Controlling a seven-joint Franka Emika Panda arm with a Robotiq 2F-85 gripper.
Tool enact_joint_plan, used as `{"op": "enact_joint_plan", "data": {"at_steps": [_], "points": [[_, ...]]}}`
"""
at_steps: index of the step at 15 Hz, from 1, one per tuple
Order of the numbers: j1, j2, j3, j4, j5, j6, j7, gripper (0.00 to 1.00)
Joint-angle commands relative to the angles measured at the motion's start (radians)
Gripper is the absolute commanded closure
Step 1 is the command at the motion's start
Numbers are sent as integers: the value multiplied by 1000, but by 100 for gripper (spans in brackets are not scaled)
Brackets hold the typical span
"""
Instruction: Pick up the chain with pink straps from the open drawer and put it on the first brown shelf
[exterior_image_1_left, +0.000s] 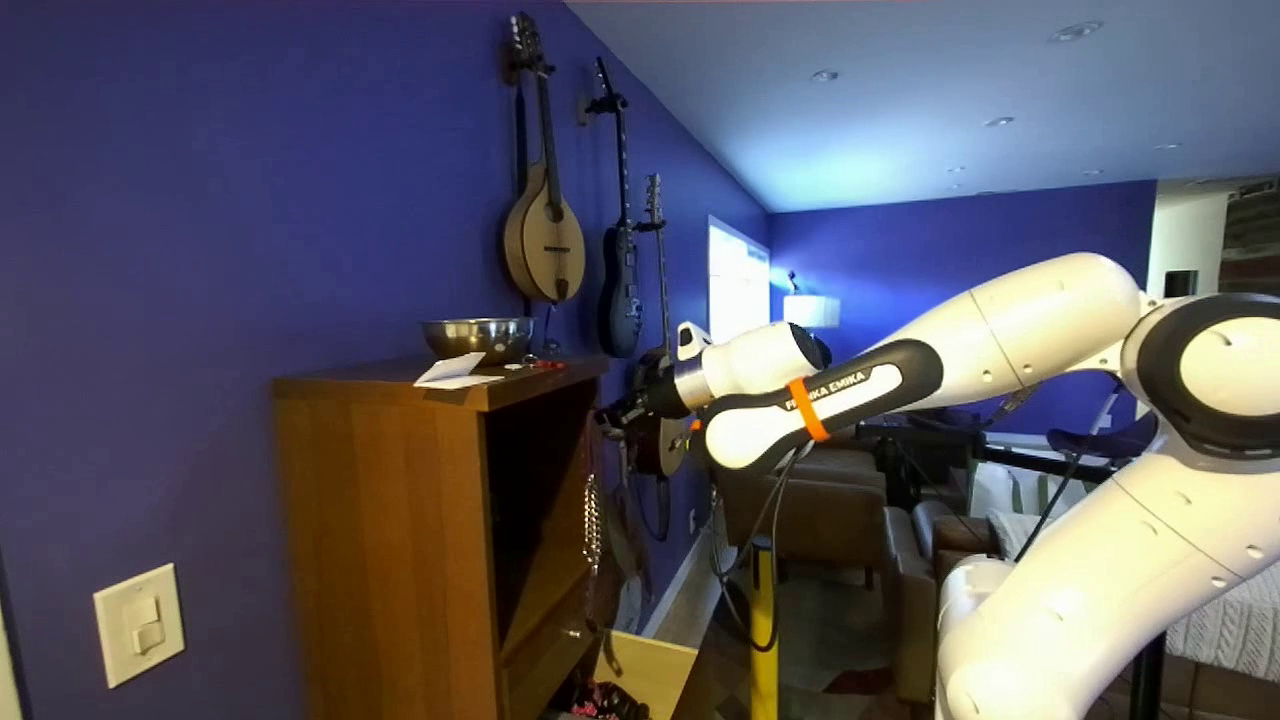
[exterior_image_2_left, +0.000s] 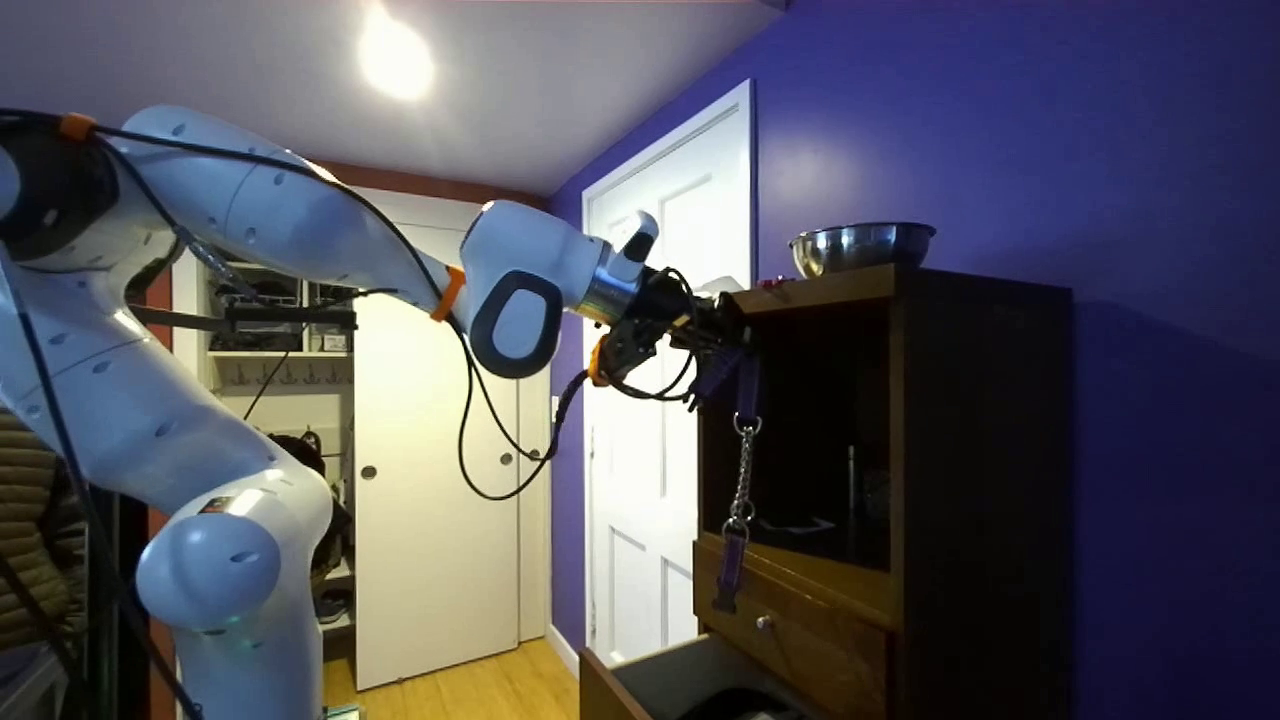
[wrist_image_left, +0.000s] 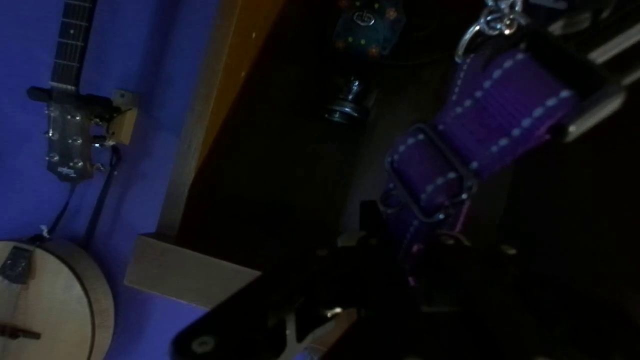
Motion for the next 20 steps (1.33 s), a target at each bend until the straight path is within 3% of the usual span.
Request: {"op": "enact_joint_plan", "data": {"at_steps": [1, 2, 6, 11, 14, 17, 18, 20], "points": [[-125, 131, 73, 33, -45, 216, 121, 96], [-142, 151, 103, 34, 35, 273, 85, 96], [-184, 252, 186, 30, 122, 462, 99, 96], [-150, 360, 232, 47, 173, 606, 132, 96], [-163, 430, 260, 86, 192, 685, 121, 96], [-162, 497, 275, 122, 195, 659, 92, 96], [-159, 435, 257, 70, 171, 657, 116, 86], [-159, 475, 263, 88, 171, 656, 112, 86]]}}
